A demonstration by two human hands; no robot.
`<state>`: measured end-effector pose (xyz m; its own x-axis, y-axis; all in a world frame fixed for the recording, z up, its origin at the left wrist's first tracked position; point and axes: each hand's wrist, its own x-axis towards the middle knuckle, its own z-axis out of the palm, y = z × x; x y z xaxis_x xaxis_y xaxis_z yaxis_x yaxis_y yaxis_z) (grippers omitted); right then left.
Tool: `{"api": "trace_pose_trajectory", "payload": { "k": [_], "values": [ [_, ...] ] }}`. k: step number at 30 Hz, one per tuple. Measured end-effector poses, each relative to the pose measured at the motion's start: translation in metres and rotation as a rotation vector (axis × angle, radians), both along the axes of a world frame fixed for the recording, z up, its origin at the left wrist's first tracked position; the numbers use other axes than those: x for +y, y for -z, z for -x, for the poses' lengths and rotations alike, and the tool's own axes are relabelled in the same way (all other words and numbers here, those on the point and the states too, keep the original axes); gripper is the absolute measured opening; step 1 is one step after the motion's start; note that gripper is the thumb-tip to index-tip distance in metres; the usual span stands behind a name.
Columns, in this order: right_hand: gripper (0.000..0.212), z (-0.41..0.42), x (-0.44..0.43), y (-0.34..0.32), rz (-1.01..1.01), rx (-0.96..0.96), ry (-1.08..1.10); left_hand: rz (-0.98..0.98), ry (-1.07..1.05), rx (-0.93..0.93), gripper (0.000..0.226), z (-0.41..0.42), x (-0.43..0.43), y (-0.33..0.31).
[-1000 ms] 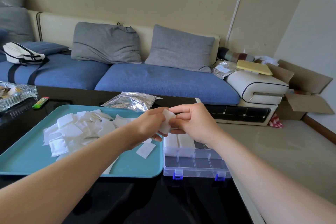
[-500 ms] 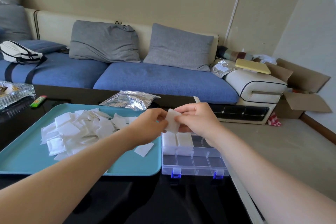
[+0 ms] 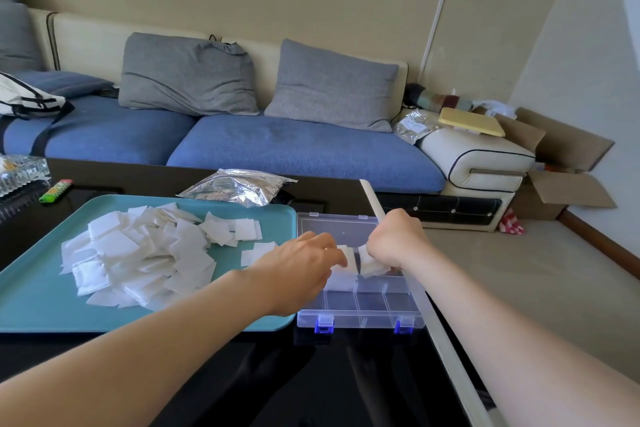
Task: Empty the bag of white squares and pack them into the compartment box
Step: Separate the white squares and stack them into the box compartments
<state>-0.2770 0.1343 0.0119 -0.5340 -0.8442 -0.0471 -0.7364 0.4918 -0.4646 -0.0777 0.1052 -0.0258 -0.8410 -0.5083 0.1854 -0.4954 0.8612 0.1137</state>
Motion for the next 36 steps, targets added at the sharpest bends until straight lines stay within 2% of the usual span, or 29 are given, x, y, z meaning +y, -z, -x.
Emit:
{"api": "trace_pose_trajectory", "payload": {
  "k": [4, 12, 15, 18, 22, 24, 28, 32, 36],
  "values": [
    [0.031, 0.003, 0.000, 0.003, -0.023, 0.013, -0.062, 0.082, -0.049, -0.046, 0.039, 0.005, 0.003, 0.004],
    [0.025, 0.002, -0.001, 0.015, -0.085, 0.100, -0.202, 0.066, -0.049, -0.103, 0.044, 0.004, 0.003, 0.003],
    [0.041, 0.000, -0.001, 0.017, -0.105, 0.211, -0.211, 0.024, -0.041, -0.100, 0.049, 0.003, 0.000, 0.001],
    [0.033, -0.003, 0.002, 0.015, -0.093, 0.365, -0.225, -0.061, -0.047, -0.023, 0.044, -0.001, -0.006, -0.002],
    [0.021, -0.003, 0.005, 0.012, -0.136, 0.410, -0.259, -0.063, -0.197, 0.082, 0.046, -0.012, -0.021, -0.014],
    [0.024, -0.007, 0.005, 0.008, -0.171, 0.421, -0.283, -0.070, -0.328, 0.069, 0.047, -0.022, -0.028, -0.022],
    [0.020, -0.025, 0.002, -0.005, -0.064, 0.516, -0.301, -0.121, -0.487, -0.067, 0.042, -0.043, -0.045, -0.020],
    [0.025, -0.053, -0.007, -0.011, 0.067, 0.531, -0.366, -0.197, -0.504, -0.179, 0.026, -0.058, -0.059, -0.011],
    [0.013, -0.081, -0.020, -0.003, 0.169, 0.486, -0.512, -0.258, -0.425, -0.201, 0.041, -0.064, -0.063, -0.008]
  ]
}}
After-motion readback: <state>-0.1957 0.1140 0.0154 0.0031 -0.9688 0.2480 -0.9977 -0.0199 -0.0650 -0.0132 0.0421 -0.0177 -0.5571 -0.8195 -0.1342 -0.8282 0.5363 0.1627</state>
